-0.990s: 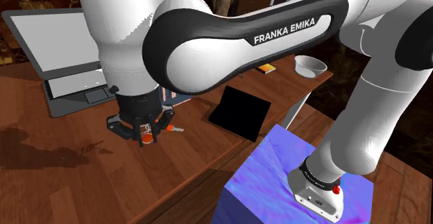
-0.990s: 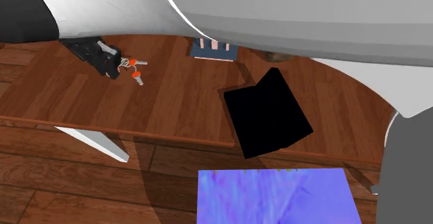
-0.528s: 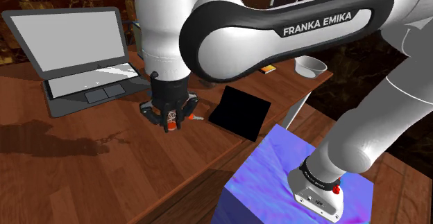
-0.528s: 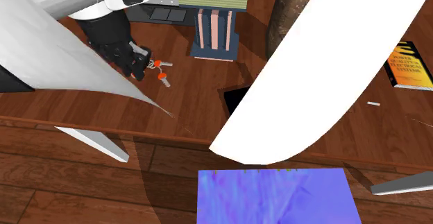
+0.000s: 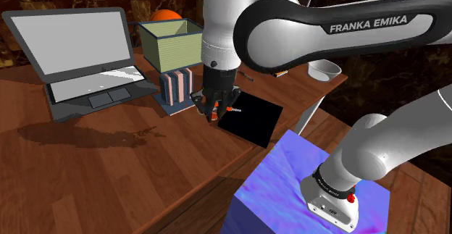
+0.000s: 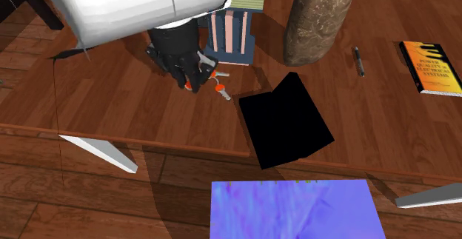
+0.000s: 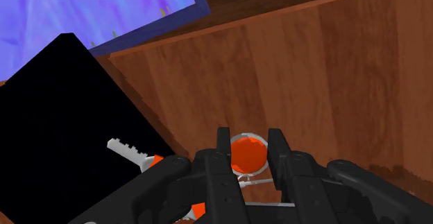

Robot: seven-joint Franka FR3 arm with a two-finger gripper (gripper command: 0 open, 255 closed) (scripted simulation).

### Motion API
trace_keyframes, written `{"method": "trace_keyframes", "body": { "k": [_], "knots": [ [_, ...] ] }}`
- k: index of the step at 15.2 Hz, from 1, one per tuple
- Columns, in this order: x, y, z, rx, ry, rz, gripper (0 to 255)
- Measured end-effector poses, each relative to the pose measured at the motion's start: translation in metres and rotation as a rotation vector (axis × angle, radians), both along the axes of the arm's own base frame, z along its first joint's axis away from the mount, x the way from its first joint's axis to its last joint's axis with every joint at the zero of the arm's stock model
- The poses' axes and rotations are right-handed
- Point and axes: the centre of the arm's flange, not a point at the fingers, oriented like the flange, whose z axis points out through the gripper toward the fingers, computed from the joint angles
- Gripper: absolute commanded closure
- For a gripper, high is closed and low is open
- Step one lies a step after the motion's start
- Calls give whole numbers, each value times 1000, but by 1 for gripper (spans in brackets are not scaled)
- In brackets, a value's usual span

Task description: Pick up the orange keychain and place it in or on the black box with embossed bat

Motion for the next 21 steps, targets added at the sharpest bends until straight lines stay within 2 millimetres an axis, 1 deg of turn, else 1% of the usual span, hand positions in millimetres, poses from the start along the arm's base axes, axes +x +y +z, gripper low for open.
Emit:
{"method": "trace_keyframes", "body": {
  "k": [2, 3, 6, 7, 8, 10, 11, 12, 13, 14, 16, 21],
  "knots": [
    [-5, -22, 0, 0, 0, 0, 255],
    [-8, -37, 4, 0, 0, -1, 255],
    [-13, -79, 3, 0, -1, 0, 255],
    [-19, -89, 3, 1, 0, 0, 255],
    [-17, -105, 3, 1, 0, -1, 255],
    [-26, -129, 3, 1, 0, 0, 255],
    [-27, -139, 4, 1, 0, 0, 255],
    [-32, -156, 3, 1, 0, -1, 255],
    [-35, -168, 5, 1, 0, 0, 255],
    [-37, -174, 4, 2, 0, 0, 255],
    [-38, -180, -2, 2, 0, 1, 255],
    [-38, -182, -27, 2, 1, 2, 255]
  ]
}}
